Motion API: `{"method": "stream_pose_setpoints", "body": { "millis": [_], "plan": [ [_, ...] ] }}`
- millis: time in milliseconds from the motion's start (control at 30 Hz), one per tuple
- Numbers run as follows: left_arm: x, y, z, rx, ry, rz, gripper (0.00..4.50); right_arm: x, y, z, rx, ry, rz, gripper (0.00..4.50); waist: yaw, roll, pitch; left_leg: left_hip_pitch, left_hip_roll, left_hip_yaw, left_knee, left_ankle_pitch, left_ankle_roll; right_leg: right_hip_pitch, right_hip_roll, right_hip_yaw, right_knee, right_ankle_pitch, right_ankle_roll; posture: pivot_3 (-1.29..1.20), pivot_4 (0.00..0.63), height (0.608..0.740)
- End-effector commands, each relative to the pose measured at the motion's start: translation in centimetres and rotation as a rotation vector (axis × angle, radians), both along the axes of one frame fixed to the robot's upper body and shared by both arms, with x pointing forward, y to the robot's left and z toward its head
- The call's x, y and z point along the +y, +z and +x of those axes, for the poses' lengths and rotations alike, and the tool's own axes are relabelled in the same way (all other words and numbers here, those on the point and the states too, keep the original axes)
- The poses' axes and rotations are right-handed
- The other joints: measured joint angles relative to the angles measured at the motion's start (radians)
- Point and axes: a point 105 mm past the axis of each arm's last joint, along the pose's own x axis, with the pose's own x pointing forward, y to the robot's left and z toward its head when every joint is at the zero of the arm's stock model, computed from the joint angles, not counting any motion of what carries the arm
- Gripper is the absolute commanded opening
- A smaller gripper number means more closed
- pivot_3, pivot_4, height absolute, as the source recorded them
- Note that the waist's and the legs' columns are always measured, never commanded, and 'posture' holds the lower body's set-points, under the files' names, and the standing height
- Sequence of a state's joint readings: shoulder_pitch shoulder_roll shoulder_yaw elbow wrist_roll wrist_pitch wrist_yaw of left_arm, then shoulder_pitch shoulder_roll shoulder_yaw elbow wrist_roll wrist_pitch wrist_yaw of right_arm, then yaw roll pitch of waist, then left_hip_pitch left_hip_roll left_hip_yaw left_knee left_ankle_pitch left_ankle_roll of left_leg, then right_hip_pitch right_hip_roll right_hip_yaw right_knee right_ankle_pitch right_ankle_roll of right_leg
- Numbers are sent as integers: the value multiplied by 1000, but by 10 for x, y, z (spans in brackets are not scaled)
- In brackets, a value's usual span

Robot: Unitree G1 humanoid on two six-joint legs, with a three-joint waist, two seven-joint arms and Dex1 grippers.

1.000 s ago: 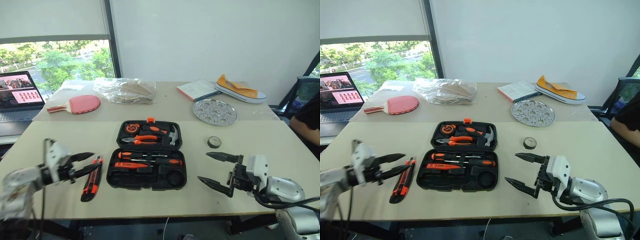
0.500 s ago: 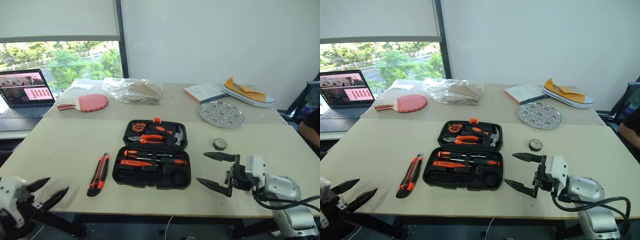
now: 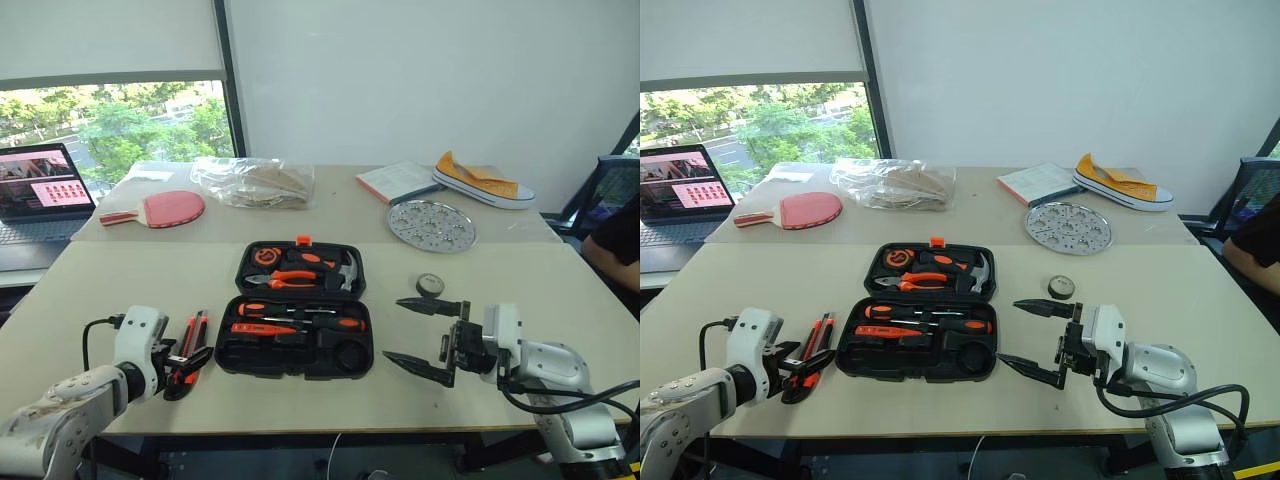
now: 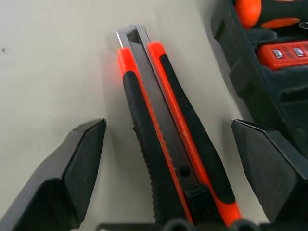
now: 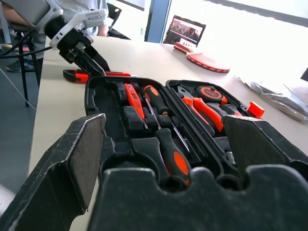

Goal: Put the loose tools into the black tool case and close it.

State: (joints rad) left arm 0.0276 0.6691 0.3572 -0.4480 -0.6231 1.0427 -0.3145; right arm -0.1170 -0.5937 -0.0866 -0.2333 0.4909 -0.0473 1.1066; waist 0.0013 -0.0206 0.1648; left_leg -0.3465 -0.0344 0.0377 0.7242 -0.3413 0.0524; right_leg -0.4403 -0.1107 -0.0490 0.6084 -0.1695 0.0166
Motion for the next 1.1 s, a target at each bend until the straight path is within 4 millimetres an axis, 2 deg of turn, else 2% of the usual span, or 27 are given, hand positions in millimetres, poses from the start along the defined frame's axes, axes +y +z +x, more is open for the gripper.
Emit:
{"method": "stream_pose_setpoints", "body": {
  "millis": [33,133,167,233,300,333,433,500,633,733,900,1100],
  "plan": [
    [-5,-11,-6,70,-27,30,2995,1,14,-3,-54,-1,24,4500,1,0,0,0,0,0,0,0,0,0,0,0,0,0,0,0,150,740],
    [3,-10,-6,71,-26,49,1840,1,14,-3,-55,-10,25,4500,3,0,0,2,0,0,0,0,-1,1,0,1,1,0,0,0,150,740],
    [8,-7,-5,56,-27,51,1655,1,14,-3,-55,-12,25,4500,2,0,0,2,0,0,-1,0,-1,1,0,1,1,0,0,0,150,740],
    [13,-3,-4,40,-28,50,1626,1,14,-3,-55,-13,25,4500,1,0,0,4,0,1,-3,1,-1,1,0,2,1,0,-1,0,150,740],
    [17,17,3,-62,-94,7,1626,0,14,-3,-55,-17,25,4500,1,0,0,6,0,2,-5,1,-2,1,0,3,1,-1,-2,0,150,740],
    [18,30,4,-110,-173,11,1626,0,14,-3,-55,-20,24,4500,1,0,0,6,0,2,-7,1,-2,1,0,3,1,-1,-2,0,150,740],
    [-7,75,3,-271,-573,36,1626,-4,14,-3,-54,-29,19,4500,5,-3,2,5,2,2,-8,3,-5,-1,2,0,1,-3,-6,0,150,740],
    [-31,87,-1,-294,-811,43,1626,-5,14,-3,-53,-33,14,4500,17,-2,2,4,2,1,-8,3,-5,-1,2,-1,1,-3,-6,0,150,740],
    [-75,86,-6,-233,-1195,113,1626,-7,14,-2,-57,-40,6,4500,19,-1,2,3,-1,1,-8,3,-4,1,0,-1,-1,-3,-4,0,150,740],
    [-98,74,3,-197,-1333,217,1626,-7,15,-2,-63,-46,5,4500,12,-1,2,2,-1,2,-8,2,-3,1,1,-1,-1,-3,-4,0,150,740],
    [-109,46,22,-135,-1400,397,1626,-6,15,-5,-67,-69,13,4500,0,-1,2,0,1,2,-8,2,-1,0,4,-1,0,-2,-4,0,150,740],
    [-109,33,31,-111,-1400,435,1626,-6,14,-10,-66,-88,18,4500,2,-1,2,-5,2,2,-5,-1,4,-3,4,-1,-1,-4,0,0,150,740]
  ]
}}
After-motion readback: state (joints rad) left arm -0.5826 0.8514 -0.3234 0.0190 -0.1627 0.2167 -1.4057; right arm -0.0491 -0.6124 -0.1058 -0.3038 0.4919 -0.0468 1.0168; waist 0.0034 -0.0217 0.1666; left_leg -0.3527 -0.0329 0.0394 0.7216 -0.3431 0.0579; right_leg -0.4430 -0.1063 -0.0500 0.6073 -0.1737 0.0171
